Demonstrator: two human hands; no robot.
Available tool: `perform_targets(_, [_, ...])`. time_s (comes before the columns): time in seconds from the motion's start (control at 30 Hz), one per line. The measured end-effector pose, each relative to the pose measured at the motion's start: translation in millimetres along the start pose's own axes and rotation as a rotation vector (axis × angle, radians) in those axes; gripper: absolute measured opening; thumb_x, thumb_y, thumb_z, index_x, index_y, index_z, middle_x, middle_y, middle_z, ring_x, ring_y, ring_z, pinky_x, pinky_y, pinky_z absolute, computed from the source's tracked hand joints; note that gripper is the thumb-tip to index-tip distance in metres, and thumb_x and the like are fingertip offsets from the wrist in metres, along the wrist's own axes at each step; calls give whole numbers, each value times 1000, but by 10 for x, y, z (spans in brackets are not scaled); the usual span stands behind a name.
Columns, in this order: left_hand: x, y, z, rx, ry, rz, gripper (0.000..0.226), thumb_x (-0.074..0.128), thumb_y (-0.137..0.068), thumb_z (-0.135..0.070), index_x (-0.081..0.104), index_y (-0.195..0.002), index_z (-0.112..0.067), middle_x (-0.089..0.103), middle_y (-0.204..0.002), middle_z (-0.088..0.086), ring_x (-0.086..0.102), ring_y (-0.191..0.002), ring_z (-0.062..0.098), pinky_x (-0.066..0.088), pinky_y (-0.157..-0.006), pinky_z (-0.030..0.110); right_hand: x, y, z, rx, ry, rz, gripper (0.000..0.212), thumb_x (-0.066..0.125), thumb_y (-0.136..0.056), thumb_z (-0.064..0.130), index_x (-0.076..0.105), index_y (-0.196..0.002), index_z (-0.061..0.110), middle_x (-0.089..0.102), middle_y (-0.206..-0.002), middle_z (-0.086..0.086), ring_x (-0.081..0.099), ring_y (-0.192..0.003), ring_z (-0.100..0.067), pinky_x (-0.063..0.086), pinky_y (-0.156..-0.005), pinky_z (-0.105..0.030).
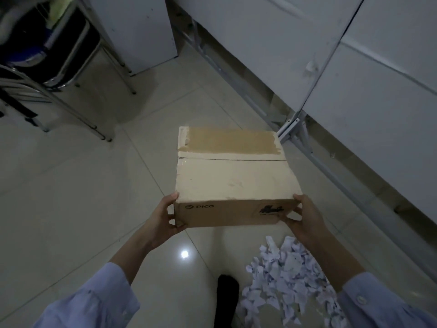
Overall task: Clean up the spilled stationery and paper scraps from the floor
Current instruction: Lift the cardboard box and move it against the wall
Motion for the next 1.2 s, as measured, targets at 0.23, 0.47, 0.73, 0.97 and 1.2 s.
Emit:
perform_targets(0.23, [-28,-514,-469,-55,33,-10,97,71,-46,-53,46,-135,-22,44,-131,13,50,-111,29,53,-85,39,416,-558,195,6,71,-34,12,44,-97,10,50,-87,12,48,-108,-11,46,-108,-27,49,-79,-43])
perform_targets(0.47, [-120,-923,-713,-110,106,5,62,58,-66,-46,54,-123,-20,52,-109,8,51,-103,26,45,-96,43,822,-1015,275,19,172,-15,4,48,-95,14,50,-98,12,47,-121,-11,49,-104,-23,52,-81,-43])
perform_targets(0.73, [-150,-1462,-973,-143,160,-71,58,58,-76,-44,52,-128,-21,56,-109,7,56,-98,23,49,-88,38,1320,-1523,381,37,237,-87,14,45,-97,10,47,-111,9,43,-121,-10,47,-100,-23,49,-93,-48])
perform_targets(0.97, [-121,-1750,-1110,-143,163,-76,55,55,-83,-44,49,-132,-21,56,-112,9,56,-99,23,57,-73,32,1497,-1859,435,66,229,-104,11,44,-97,11,48,-107,11,48,-113,-11,47,-106,-29,47,-96,-51])
perform_targets(1.2, [36,-2195,-1172,-94,174,-91,81,66,-60,-51,48,-134,-24,50,-121,9,52,-106,25,52,-80,35,1658,-2430,658,24,287,-61,20,42,-98,13,49,-116,11,46,-126,-11,49,-104,-26,48,-94,-49])
Point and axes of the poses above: each hand's wrist, its own y-axis away from the middle knuckle, its own x-axis out of the palm, z = x × y, the point moved 2 cm from there along -y, towards the middle knuckle
